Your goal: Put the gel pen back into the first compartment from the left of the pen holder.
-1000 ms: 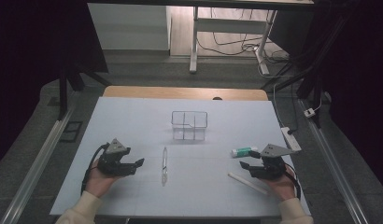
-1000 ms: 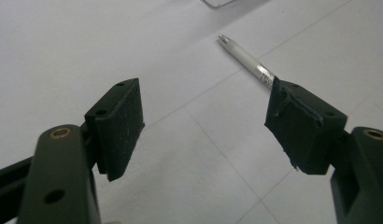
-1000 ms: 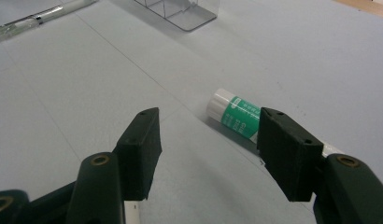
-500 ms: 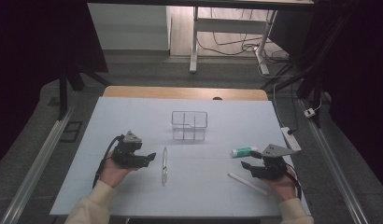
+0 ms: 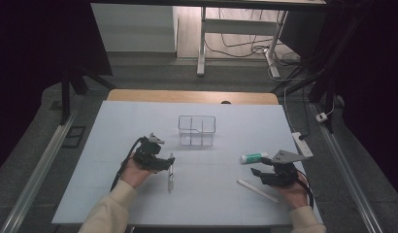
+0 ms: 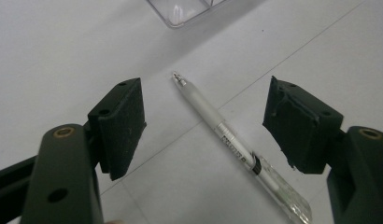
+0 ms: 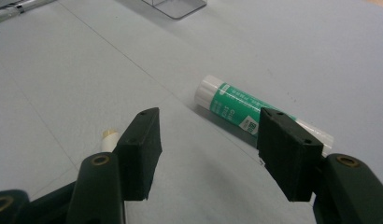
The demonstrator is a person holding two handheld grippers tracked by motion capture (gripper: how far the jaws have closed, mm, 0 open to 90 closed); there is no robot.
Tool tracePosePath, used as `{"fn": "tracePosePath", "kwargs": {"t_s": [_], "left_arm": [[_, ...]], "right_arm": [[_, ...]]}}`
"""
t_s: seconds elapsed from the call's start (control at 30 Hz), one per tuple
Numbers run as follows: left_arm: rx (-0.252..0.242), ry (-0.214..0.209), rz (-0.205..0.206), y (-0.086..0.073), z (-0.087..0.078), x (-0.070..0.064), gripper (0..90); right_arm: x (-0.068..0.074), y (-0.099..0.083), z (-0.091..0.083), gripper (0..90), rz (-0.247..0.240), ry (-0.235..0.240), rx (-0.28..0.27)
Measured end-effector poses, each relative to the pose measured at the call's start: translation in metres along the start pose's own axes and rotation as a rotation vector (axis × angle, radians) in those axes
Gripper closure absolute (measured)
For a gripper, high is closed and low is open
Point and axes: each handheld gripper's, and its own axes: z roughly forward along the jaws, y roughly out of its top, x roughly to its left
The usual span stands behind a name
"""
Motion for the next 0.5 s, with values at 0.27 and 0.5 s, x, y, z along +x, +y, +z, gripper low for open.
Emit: {"fn": "tracePosePath", "kwargs": {"t_s": [0.27,0.5], "left_arm": [[0.055,0.015,-0.014,0.006,0.02,0.0,31.9],[0.089,0.028,-0.01,0.011,0.031,-0.001,34.8]], "right_arm": [[0.001,0.0,0.001,39.8,-0.001,-0.004,0.008],[0.0,-0.001,0.001,39.8,-0.001,-0.007,0.01]]}}
